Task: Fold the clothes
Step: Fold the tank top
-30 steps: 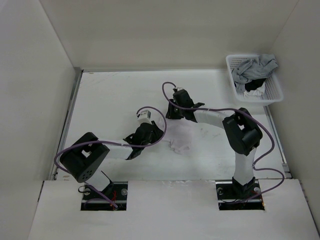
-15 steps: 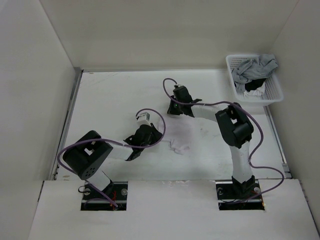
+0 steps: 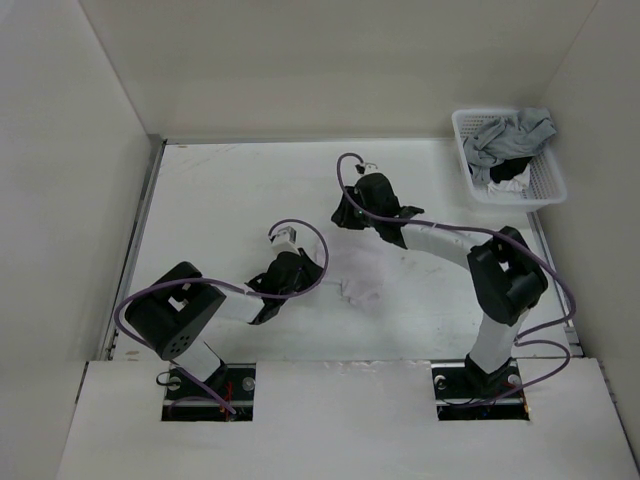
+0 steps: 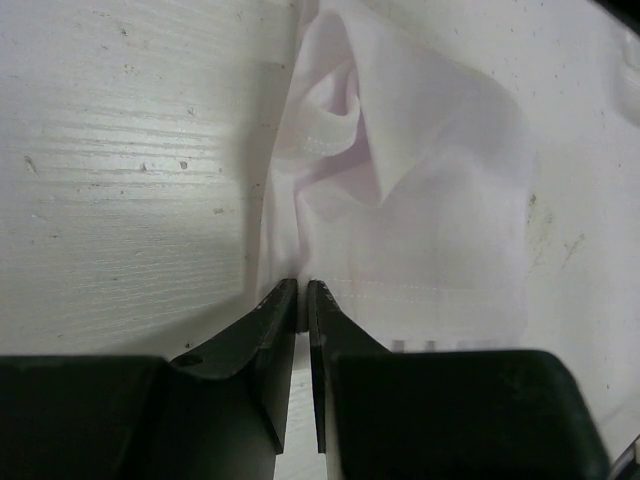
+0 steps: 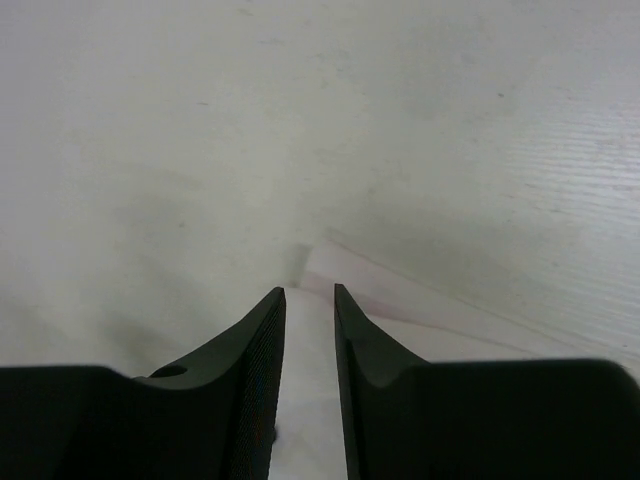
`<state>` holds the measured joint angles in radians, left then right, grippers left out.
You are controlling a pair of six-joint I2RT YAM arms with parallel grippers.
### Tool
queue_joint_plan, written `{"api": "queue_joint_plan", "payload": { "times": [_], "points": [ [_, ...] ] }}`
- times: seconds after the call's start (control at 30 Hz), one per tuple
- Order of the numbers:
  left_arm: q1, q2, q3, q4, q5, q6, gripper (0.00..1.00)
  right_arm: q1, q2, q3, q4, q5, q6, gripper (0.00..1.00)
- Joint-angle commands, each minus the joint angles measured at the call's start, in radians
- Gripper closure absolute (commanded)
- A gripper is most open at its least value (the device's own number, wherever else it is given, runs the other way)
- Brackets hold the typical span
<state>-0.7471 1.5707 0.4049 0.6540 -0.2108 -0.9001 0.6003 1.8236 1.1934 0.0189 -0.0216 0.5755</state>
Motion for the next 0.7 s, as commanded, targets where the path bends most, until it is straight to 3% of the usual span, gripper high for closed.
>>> {"api": "queue_joint_plan", "payload": {
  "times": [0.0, 0.37, 0.67],
  "points": [
    [-0.004, -0.032, -0.018, 0.045, 0.007, -0.014, 0.9, 0.048, -0.027, -0.029, 0.055, -0.003, -0.003, 0.69],
    [-0.004, -0.043, -0.029, 0.058, -0.002, -0.016, 0.9, 0.097, 0.072, 0.006, 0.052, -0.043, 0.007, 0.59],
    [-0.004, -0.037, -0.051, 0.079, -0.002, -0.034, 0.91, 0.08, 0.184, 0.097, 0.01, -0.06, 0.026, 0.81]
  ]
}}
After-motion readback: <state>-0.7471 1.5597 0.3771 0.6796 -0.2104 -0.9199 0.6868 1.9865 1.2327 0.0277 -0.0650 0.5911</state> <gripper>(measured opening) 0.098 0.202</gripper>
